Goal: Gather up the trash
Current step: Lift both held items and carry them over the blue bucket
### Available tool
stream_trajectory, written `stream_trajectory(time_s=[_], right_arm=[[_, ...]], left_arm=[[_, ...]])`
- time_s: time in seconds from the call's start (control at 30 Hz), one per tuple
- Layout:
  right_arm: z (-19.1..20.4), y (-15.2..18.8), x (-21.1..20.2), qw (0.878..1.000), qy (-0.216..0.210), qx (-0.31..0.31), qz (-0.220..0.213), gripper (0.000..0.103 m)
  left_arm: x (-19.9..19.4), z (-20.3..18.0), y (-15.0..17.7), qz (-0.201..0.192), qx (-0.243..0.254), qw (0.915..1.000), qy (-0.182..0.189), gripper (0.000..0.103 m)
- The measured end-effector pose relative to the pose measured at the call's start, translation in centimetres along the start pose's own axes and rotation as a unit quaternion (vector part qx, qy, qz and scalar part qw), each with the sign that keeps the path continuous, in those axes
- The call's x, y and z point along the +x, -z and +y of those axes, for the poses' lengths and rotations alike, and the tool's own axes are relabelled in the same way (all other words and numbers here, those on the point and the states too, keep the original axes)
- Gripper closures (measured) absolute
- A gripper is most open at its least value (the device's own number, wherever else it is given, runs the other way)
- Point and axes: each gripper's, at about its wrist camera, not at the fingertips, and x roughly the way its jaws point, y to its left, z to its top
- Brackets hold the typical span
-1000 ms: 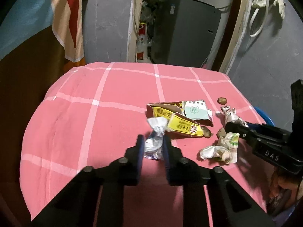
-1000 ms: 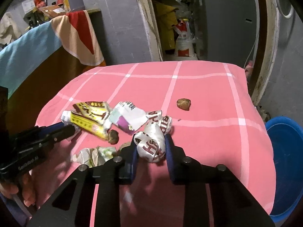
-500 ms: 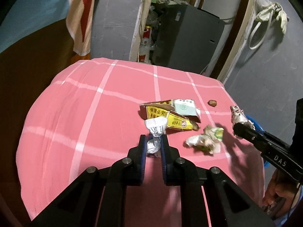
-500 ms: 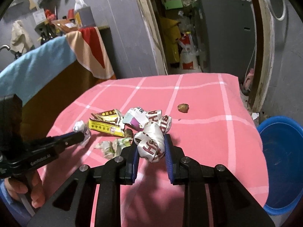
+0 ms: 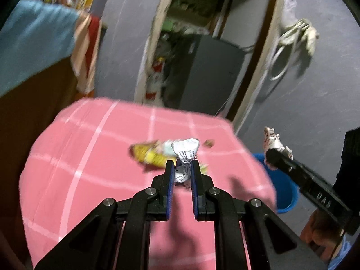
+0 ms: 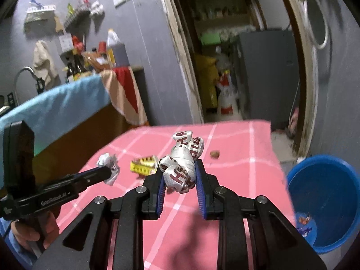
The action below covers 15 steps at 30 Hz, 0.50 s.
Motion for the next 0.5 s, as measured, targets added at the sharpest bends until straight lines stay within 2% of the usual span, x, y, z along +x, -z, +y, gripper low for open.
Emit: stream_trajectory(time_s=[0.27, 0.5], right_arm=[[-1.3, -2.4, -6.2, 0.994, 0.04, -0.021, -0.098, 0.081], [-4.0, -3.8, -10.8, 0.985, 0.092, -0.027, -0.147, 0.081]], left_arm=[[-0.9, -6.3, -3.0, -0.077, 0.037, 0.9944, 0.062, 0.092], [-0.8, -12.6, -3.7, -0.126, 0.061, 0.9838, 0.111, 0.092]])
